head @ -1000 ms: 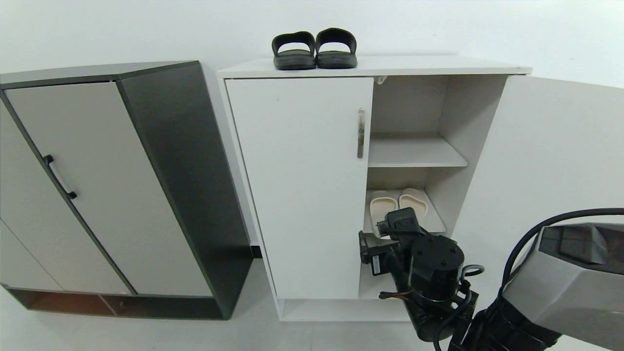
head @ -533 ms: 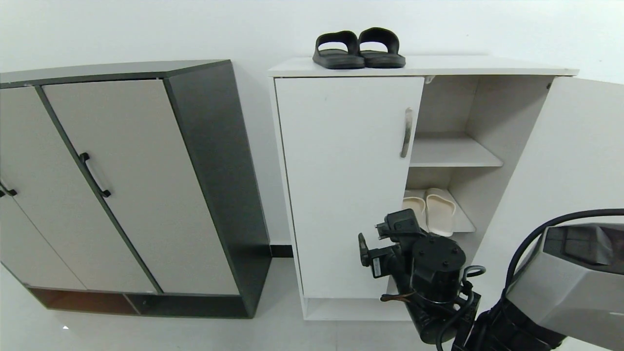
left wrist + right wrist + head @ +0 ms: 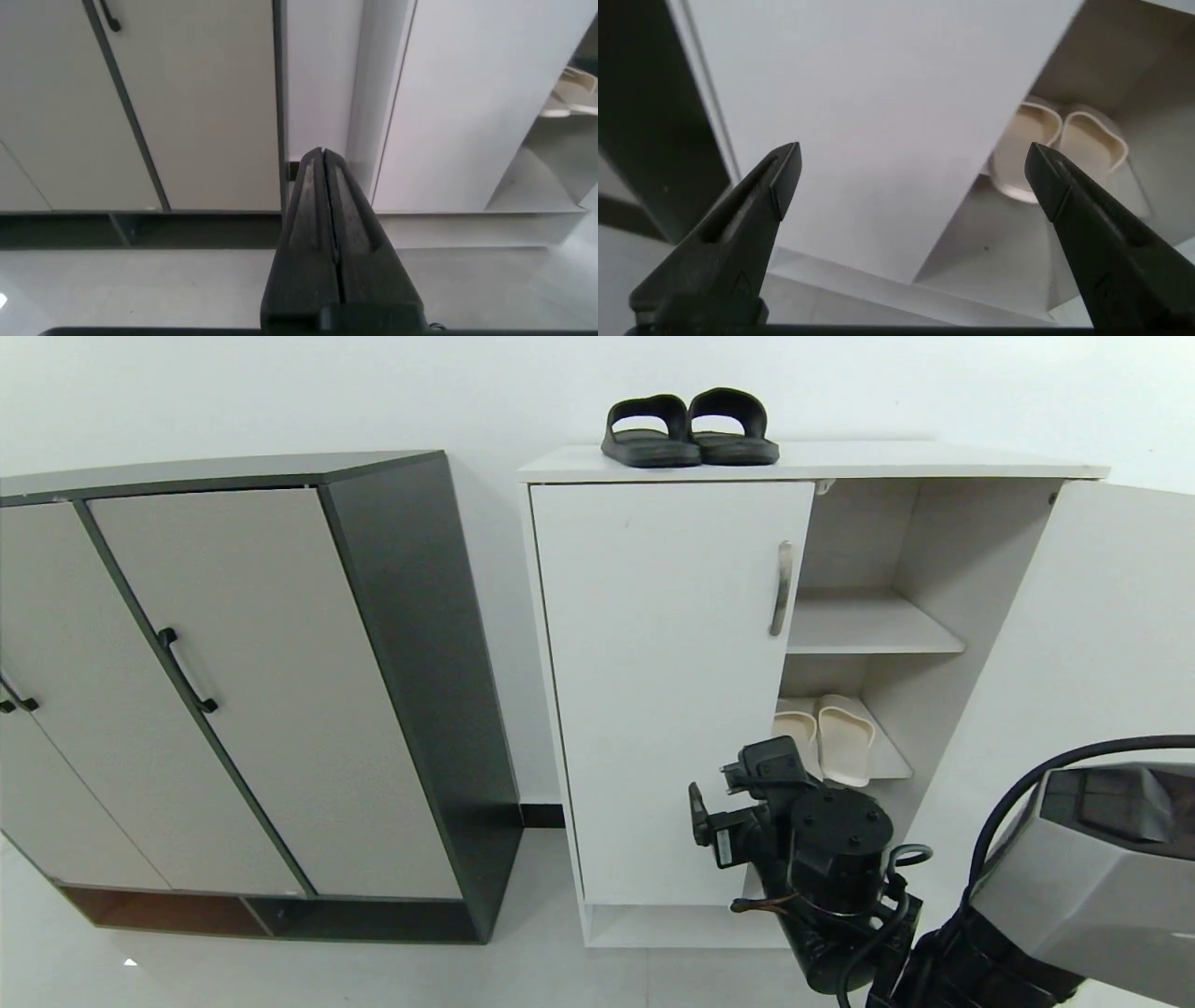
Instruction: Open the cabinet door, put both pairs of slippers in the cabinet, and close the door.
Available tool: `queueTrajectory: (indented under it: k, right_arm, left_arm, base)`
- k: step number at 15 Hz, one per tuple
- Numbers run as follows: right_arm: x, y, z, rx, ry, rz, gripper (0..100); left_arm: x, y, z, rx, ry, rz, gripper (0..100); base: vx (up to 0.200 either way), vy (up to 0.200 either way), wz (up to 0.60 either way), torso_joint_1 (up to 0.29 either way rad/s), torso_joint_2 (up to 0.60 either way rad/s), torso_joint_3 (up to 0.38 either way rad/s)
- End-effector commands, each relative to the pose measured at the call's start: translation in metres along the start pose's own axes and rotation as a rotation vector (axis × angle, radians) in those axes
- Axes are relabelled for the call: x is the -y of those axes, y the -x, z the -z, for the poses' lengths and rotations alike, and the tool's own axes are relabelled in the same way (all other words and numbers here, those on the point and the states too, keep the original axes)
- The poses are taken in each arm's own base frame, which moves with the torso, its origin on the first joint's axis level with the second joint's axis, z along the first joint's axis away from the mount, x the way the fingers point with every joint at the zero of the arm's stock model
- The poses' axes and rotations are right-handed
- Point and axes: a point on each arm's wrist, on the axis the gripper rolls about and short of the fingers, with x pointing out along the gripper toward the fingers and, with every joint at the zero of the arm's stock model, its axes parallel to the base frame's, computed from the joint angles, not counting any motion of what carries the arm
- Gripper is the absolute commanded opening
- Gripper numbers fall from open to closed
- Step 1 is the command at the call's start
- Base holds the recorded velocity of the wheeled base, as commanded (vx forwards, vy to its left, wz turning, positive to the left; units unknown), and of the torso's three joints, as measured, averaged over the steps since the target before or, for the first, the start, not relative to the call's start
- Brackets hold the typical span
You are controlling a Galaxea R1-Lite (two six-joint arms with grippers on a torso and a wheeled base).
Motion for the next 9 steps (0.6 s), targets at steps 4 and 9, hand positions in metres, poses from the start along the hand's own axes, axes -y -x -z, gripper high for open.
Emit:
queueTrajectory:
  k: [4,9]
  right_arm:
    - [0.0079,-0.0078,0.0038,-0.007,0.001,0.031,100]
    - [0.0036,-0.0048,0.0016,0.005,-0.006,0.017,100]
  left_arm:
    - [0.0,-0.0001,0.0,-0.001,-0.002,0.0,0]
    - [0.0,-0.0001,0.0,-0.001,-0.002,0.0,0]
  base:
    - [0.0,0.0,0.0,0.0,0.0,0.0]
    - [0.0,0.0,0.0,0.002,-0.08,-0.091]
